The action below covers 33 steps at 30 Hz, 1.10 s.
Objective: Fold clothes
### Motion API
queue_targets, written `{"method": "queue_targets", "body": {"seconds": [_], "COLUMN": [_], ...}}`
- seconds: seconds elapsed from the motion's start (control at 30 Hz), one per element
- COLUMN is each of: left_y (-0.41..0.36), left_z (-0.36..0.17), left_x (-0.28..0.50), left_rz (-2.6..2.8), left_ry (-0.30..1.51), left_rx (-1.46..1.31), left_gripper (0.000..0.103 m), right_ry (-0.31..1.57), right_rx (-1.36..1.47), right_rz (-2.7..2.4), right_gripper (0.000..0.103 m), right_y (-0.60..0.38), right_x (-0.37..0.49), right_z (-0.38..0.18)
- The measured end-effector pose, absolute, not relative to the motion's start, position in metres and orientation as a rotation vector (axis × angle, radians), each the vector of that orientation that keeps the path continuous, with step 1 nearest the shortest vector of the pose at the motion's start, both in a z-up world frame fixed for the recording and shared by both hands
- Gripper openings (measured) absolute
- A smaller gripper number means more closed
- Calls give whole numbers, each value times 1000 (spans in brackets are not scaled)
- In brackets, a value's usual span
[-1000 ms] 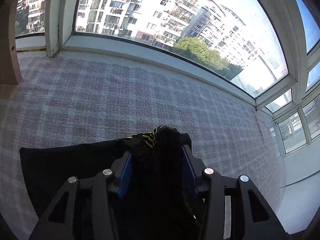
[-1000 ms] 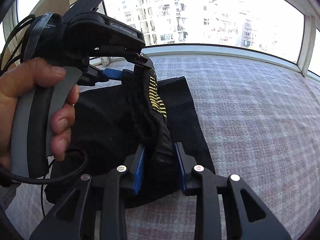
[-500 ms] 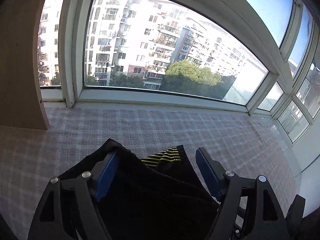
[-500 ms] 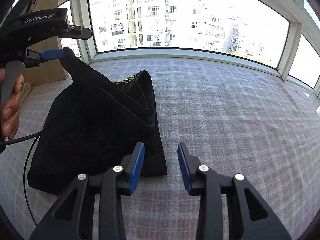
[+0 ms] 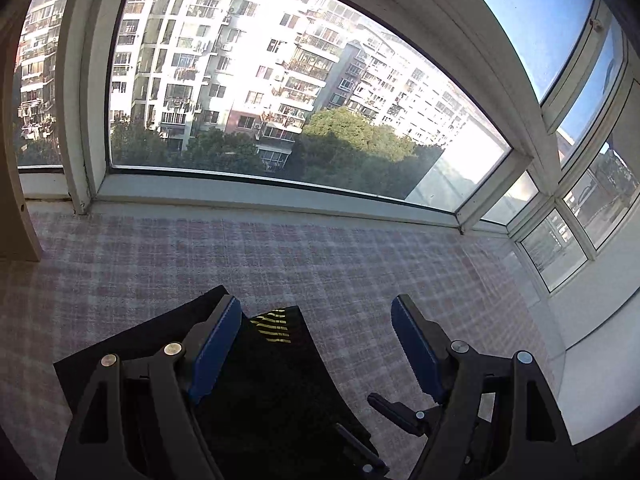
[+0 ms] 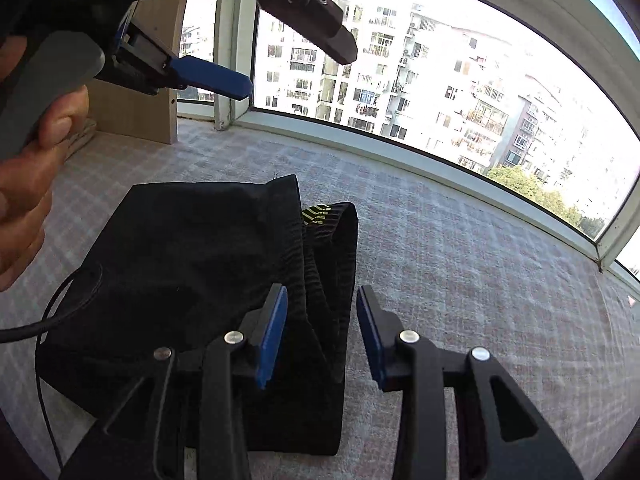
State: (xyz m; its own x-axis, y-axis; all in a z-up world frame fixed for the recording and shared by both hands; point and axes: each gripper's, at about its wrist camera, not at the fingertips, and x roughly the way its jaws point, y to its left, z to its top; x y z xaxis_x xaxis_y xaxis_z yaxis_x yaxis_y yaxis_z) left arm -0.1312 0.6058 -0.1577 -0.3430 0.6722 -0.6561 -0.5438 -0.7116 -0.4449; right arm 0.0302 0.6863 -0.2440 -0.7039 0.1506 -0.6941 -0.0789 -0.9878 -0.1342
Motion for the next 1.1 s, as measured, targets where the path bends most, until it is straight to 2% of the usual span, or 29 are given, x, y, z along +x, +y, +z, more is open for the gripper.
{"method": "queue_targets", "body": {"seconds": [0.17,0.27,0.5,0.67,0.8,0.9,1.1], "left_y": [546,508,419,372,352,351,364], "left_z": [-153,-152,-167,-184,-192,-190,-176], "left_x": [-116,-100,-60,-34,-23,-22,-19], "left_rz": [2156,2221,2334,2367,2383,2374,2367], "left_ry": [-189,-130,-58,-84,-121,-126,-121], "left_rx": [-1133,-1122,-1171,-1300,-1354,-1357,-1301], "left_gripper": [76,76,76,76,76,76,76], "right_ry": [-147,-46,-137,-42,107,-8,52], "right_rx": [-1229,-1302,-1506,-1649,-1691,-1692,-1721], "right_rz": [2978,3088,3137,3136,3170,3149,3158], "right_gripper": [36,36,36,33,23,23,25], "right_y": [706,727,722,725,732,729,737], "right_x": [26,20,3,5,8,13,12], "right_z": [-236,-239,-259,-275,-279,-274,-279]}}
